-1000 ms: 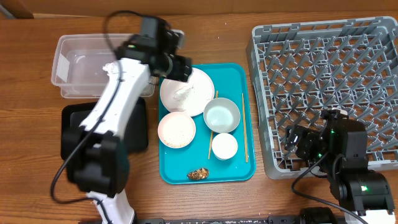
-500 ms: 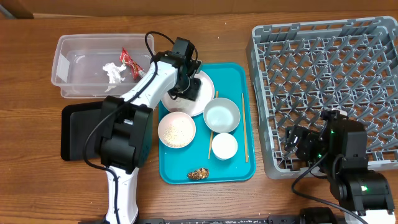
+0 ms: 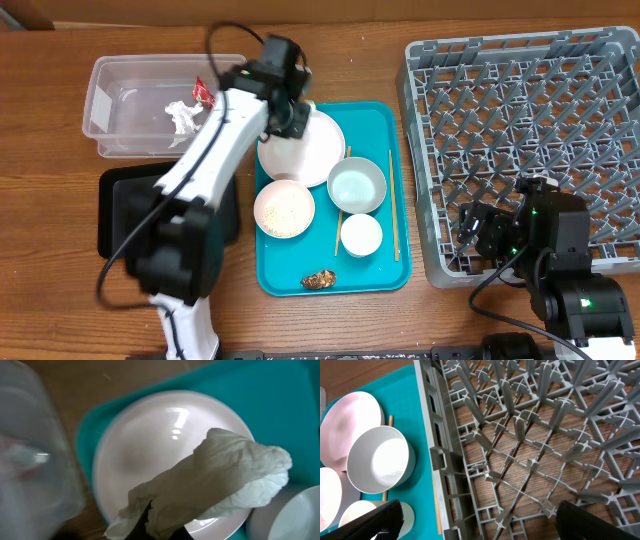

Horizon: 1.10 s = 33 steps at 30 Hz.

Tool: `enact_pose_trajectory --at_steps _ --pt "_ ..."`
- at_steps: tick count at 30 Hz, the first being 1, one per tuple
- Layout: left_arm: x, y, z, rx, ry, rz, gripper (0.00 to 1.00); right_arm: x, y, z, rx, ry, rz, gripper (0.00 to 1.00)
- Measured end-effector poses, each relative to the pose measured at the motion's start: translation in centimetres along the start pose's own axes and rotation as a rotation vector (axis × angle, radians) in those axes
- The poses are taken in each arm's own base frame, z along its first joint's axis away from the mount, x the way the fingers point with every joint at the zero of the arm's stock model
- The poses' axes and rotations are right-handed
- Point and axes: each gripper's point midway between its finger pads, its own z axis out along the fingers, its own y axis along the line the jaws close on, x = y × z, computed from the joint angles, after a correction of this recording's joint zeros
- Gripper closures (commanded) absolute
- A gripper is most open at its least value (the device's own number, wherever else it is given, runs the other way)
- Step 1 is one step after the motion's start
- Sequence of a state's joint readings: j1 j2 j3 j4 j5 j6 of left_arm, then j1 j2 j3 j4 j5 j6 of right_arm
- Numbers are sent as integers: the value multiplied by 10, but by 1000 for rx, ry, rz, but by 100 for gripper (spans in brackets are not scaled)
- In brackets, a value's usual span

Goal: Sort waste into correct bins and load items into the dishwasher
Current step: 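Drop the white tissue into the clear bin with the left gripper, then reach the left gripper to the white cup and grasp it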

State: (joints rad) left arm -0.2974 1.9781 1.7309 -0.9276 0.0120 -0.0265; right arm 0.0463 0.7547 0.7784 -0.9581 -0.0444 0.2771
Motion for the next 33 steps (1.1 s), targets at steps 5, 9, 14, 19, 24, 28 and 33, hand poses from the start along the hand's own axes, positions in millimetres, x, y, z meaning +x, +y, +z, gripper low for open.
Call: enact_pose_trajectory --at_steps 5,9,14,19,24,28,33 --pt "-28 58 -71 -140 -181 -87 90 0 0 0 0 0 0 0" --pt "-26 104 -84 -219 -203 -165 82 0 0 0 0 0 0 0" --pt "-18 146 -75 -278 -183 -238 32 0 0 0 0 0 0 0" --pt "-6 161 -61 -282 -132 -291 23 0 0 0 0 0 0 0" --pt "7 141 -52 -169 -68 -297 13 0 0 0 0 0 0 0" --pt "24 113 -49 -70 18 -307 6 0 0 0 0 0 0 0" --pt "48 81 -49 12 138 -345 0 0 0 0 0 0 0 0"
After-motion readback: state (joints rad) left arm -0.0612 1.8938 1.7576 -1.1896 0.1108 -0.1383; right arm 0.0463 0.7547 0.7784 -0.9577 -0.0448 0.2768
